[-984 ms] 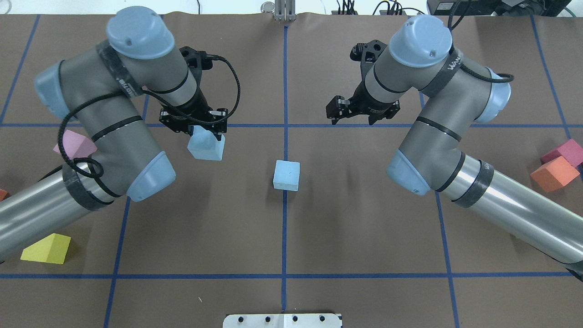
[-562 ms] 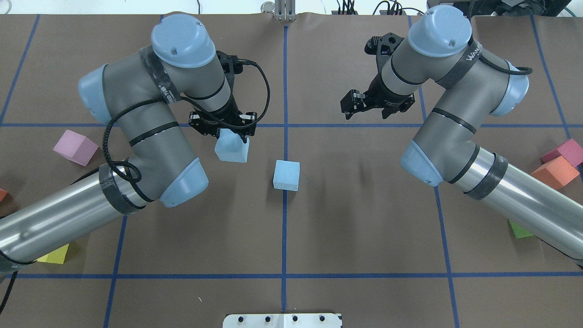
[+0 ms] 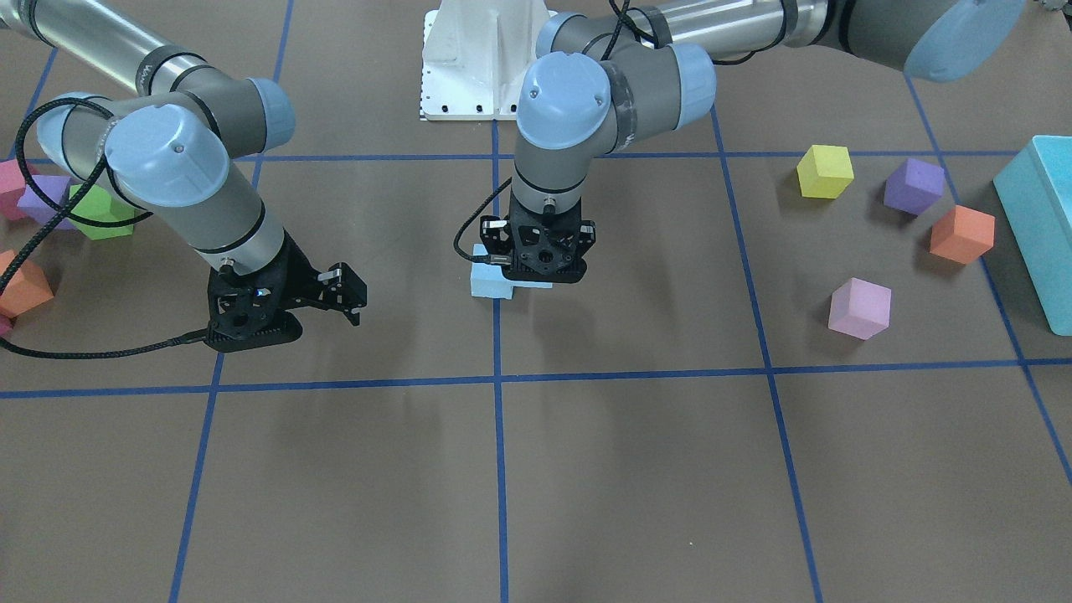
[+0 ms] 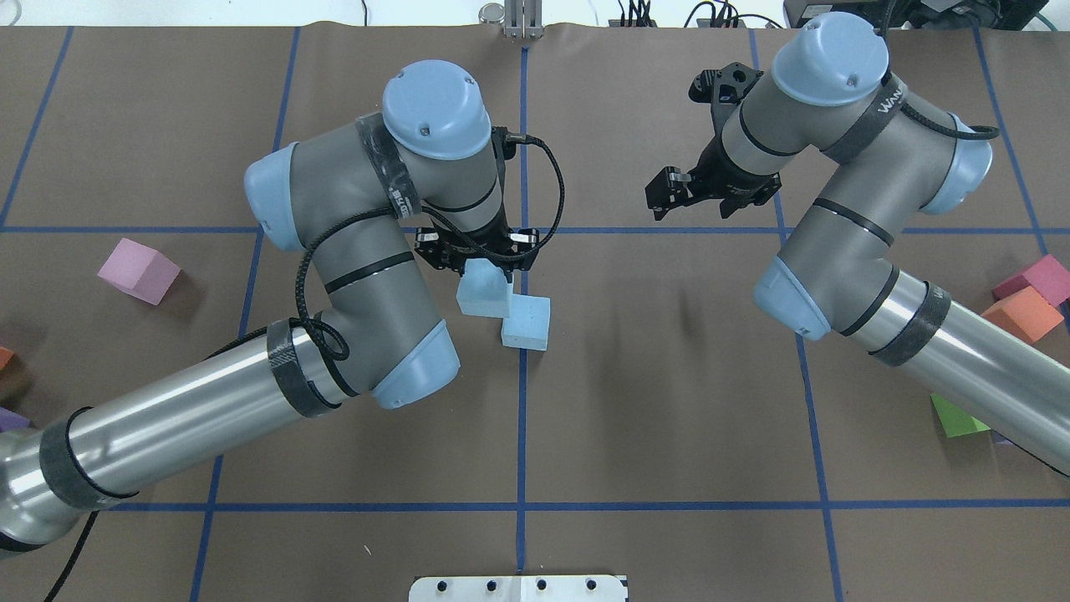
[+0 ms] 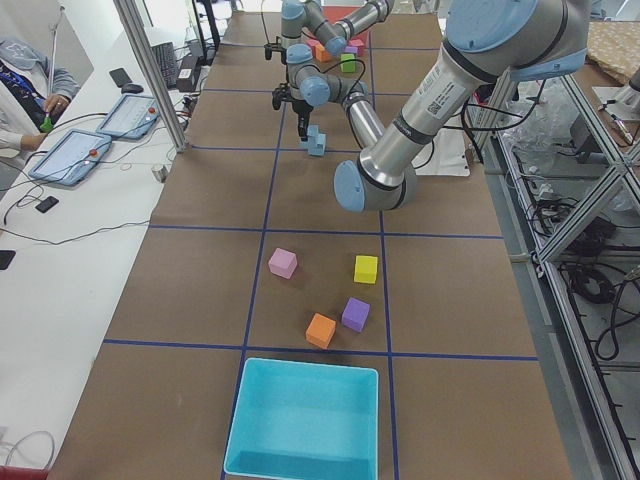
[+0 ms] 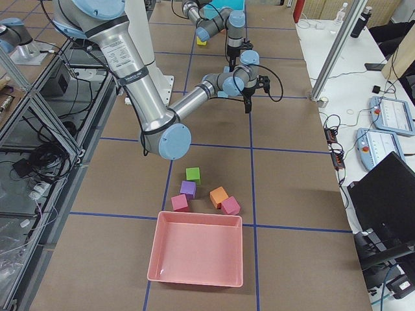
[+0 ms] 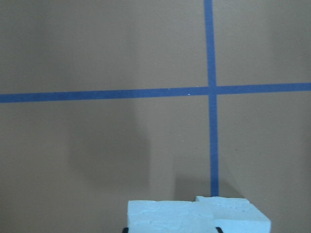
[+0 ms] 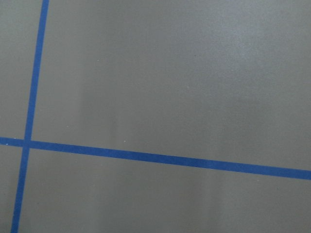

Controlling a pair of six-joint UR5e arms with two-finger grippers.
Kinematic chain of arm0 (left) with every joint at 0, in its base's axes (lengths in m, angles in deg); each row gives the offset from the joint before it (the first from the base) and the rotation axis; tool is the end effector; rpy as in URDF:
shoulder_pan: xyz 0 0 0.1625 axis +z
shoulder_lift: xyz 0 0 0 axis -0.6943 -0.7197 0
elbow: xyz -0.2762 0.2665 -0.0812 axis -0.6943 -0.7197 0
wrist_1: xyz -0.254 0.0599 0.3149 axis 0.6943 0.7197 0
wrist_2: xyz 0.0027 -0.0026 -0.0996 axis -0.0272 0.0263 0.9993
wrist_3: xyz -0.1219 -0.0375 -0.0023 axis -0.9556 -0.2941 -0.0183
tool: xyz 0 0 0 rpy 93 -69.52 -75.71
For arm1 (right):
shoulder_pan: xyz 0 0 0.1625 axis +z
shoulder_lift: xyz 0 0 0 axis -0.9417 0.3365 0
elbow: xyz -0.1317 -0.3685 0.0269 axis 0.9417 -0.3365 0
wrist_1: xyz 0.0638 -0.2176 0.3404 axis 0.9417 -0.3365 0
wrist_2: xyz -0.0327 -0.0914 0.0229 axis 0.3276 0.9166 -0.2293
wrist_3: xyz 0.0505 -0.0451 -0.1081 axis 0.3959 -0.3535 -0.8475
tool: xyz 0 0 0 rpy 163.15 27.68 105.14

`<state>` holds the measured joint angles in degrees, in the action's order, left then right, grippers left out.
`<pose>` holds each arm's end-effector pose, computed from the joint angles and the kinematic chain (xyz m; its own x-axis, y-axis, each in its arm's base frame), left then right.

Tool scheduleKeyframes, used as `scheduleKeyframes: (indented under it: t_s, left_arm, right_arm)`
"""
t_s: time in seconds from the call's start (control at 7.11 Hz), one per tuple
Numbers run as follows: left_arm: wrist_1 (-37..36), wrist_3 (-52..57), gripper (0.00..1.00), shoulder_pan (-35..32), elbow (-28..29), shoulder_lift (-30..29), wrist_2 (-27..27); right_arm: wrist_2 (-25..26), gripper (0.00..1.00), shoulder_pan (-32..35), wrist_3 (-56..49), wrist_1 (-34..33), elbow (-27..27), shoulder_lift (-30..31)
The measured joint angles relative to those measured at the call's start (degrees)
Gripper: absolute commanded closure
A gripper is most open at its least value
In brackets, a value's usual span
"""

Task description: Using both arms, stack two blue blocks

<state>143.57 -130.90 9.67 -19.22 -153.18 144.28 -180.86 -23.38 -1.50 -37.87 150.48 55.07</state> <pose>0.5518 -0.4716 0.1399 0.6515 0.0479 -0.7571 -0.0321 0.9989 0.0356 -0.4083 -0.5380 0.2932 0.6252 -0.0916 0.7751 -0.0177 0.9912 0.1314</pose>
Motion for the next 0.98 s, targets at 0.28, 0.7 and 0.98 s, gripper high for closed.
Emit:
scheduleKeyframes:
  t_s: [0.28, 0.7, 0.98]
  left_arm:
    - [0.24, -1.96, 0.44, 1.89, 3.01, -2.92, -0.18]
    - [0.31, -2.25, 0.44, 2.29, 3.76, -3.90, -0.21]
    - [0.34, -2.18, 0.43, 2.31, 3.80, -3.84, -0.21]
  right_arm:
    - [-0.01, 0.00, 0.29, -0.40, 0.06, 0.01, 0.44]
    - [-0.01, 0.00, 0.41, -0.62, 0.07, 0.06, 0.53]
    - [-0.01, 0.00, 0.41, -0.63, 0.08, 0.05, 0.58]
